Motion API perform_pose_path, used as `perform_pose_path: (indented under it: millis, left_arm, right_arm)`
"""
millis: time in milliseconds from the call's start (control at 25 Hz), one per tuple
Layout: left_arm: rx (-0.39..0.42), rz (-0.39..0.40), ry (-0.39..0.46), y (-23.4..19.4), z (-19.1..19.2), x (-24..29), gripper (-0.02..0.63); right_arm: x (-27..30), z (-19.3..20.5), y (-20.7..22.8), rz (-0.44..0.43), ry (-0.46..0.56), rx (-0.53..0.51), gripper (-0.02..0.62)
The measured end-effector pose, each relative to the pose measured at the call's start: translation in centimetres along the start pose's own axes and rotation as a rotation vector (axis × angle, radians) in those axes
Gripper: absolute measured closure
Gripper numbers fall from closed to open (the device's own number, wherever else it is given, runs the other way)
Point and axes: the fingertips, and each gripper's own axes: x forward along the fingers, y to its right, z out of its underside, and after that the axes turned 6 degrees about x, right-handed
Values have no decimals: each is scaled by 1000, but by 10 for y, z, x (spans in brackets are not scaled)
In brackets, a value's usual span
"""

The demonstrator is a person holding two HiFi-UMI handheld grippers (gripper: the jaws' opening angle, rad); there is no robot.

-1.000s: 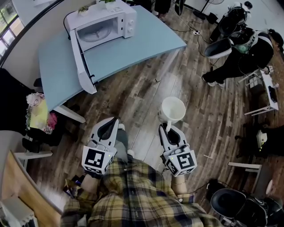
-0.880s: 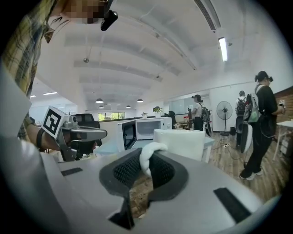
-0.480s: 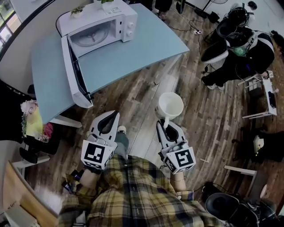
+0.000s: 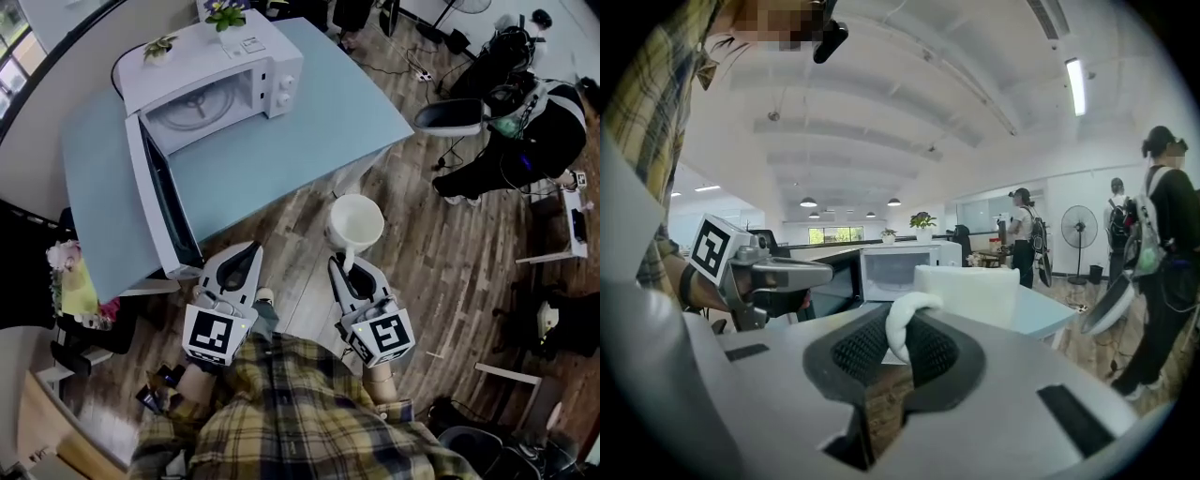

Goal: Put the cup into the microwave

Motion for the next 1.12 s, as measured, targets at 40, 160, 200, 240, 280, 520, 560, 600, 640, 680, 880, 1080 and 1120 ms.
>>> perform_pose_path:
  millis: [40, 160, 200, 240, 280, 520, 560, 600, 640, 680, 880, 1080, 1120]
  left_arm:
    - [-1, 3, 2, -4, 0, 4, 617]
    - [-5, 14, 4, -13, 3, 14, 617]
    - [-6, 17, 5, -15, 5, 16, 617]
    - [-8, 20, 5, -16, 6, 17, 617]
    - [-8, 22, 5, -17, 7, 18, 617]
    - [-18, 19, 8, -24, 8, 20, 617]
    - [-21, 15, 7, -26, 8, 20, 617]
    - [-25, 9, 5, -28, 9, 19, 617]
    - [-30, 1, 3, -30, 10, 19, 617]
    - [-36, -6, -1, -32, 12, 19, 617]
    - [-56, -55, -9, -43, 18, 31, 617]
    - [-86, -148, -17, -62, 19, 49, 617]
    - [-94, -167, -18, -66, 18, 55, 617]
  right_arm:
    - [9, -2, 1, -5, 0, -2, 549]
    - [31, -6, 3, -14, -4, -11, 549]
    - [37, -8, 3, -17, -5, -13, 549]
    - [42, -9, 3, -20, -6, -16, 549]
    - [47, -10, 2, -24, -6, -19, 549]
    - [67, -19, -6, -59, -8, -40, 549]
    - [71, -20, -7, -64, -8, -43, 549]
    - [74, -21, -6, -70, -10, -46, 549]
    - [79, -22, -6, -77, -12, -47, 549]
    - [83, -22, -5, -85, -16, -48, 549]
    - [117, -22, 6, -143, -37, -60, 549]
    - [160, -30, 19, -244, -62, -92, 549]
    - [169, -33, 22, -266, -69, -98, 549]
